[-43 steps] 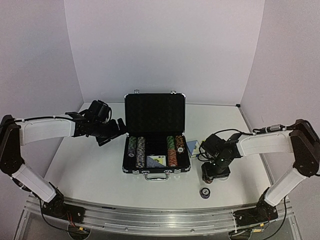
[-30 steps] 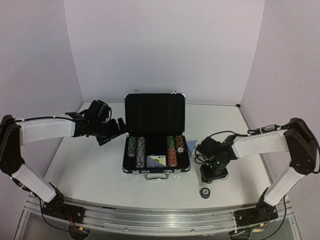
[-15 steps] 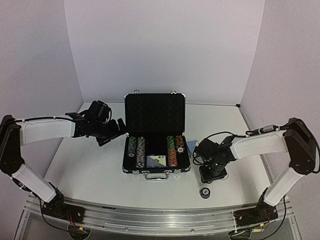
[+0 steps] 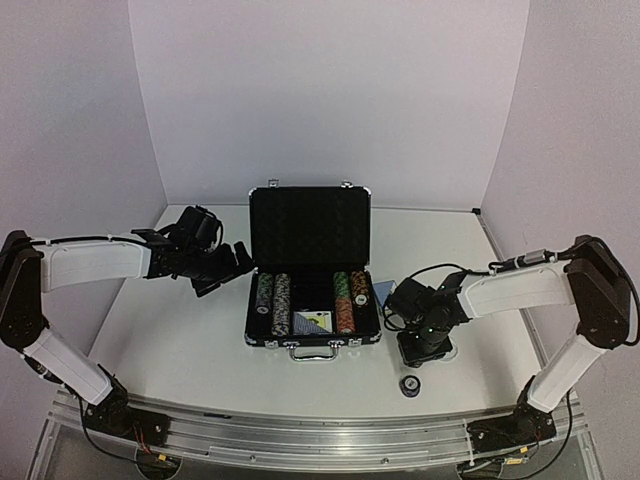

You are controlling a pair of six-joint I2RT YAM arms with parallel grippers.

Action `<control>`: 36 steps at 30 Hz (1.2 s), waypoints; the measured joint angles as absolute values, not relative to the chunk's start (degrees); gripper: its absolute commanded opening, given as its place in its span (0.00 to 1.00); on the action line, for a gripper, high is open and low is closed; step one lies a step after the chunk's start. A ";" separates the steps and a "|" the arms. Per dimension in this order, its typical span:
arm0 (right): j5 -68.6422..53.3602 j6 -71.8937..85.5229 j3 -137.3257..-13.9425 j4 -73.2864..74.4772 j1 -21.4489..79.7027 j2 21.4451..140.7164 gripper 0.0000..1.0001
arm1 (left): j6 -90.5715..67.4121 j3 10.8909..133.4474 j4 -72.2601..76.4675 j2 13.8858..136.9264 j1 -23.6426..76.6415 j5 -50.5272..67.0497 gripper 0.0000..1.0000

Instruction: Pack up texas hold em set

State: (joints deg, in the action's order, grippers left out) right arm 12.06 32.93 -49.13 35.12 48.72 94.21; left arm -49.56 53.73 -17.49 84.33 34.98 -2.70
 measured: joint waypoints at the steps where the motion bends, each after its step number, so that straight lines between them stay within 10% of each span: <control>1: 12.11 32.93 -49.14 35.13 48.78 94.21 0.17 | -49.56 53.72 -17.48 84.30 34.98 -2.70 0.99; 21: 11.30 28.50 -53.46 40.22 48.84 90.46 0.04 | -49.45 53.63 -13.23 84.05 34.98 6.07 0.99; 36: 0.19 20.77 -58.58 45.21 49.39 86.81 0.03 | -50.83 69.05 -1.07 109.60 43.42 42.49 0.90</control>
